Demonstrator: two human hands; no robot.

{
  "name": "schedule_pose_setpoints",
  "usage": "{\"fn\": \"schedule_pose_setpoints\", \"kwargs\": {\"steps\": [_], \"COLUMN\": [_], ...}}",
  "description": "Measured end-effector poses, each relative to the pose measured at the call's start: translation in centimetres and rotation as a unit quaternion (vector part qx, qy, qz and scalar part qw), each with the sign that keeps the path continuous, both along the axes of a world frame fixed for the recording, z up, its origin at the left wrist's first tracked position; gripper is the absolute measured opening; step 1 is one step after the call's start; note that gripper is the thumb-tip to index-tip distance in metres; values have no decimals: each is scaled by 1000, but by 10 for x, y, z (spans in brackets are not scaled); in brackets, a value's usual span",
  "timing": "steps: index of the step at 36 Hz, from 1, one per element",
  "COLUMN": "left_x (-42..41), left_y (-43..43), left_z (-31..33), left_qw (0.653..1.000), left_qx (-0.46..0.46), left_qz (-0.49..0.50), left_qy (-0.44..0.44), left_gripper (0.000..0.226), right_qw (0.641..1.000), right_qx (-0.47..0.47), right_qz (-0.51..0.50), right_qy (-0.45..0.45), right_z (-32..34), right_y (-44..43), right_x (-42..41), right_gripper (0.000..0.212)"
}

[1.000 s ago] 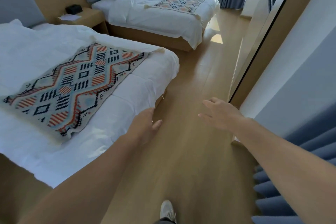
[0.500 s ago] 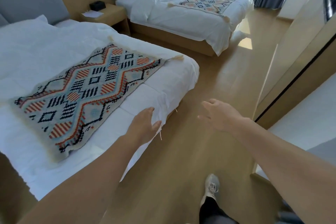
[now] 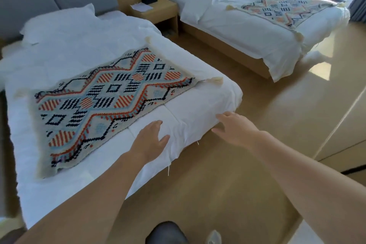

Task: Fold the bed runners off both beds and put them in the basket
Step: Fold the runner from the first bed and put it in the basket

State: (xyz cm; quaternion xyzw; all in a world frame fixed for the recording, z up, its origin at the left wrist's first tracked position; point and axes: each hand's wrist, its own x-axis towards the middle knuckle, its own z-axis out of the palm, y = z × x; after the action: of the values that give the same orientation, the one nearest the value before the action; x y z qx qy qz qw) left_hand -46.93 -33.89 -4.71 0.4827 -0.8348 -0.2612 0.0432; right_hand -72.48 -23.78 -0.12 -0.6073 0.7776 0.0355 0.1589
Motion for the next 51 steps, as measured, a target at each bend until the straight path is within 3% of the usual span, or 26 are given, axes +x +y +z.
{"fn": "schedule_pose_setpoints", "kwargs": {"steps": [15, 32, 51], "left_x": [-16, -67, -140], "left_y": [-140, -373, -506], "left_z": [-19, -47, -89], "left_qw": [995, 996, 968], "left_qx": [12, 40, 54], "left_qz": [95, 84, 209], "left_qy": [-2, 1, -126], "left_gripper": [62, 64, 64], "right_qw": [990, 991, 948], "right_qx": [23, 39, 108], "right_qz": [133, 122, 299], "right_qy": [48, 39, 22], "right_z": [-28, -38, -103], "right_y": [-187, -412, -645], "right_x": [-27, -72, -118], "right_gripper": [61, 49, 56]}}
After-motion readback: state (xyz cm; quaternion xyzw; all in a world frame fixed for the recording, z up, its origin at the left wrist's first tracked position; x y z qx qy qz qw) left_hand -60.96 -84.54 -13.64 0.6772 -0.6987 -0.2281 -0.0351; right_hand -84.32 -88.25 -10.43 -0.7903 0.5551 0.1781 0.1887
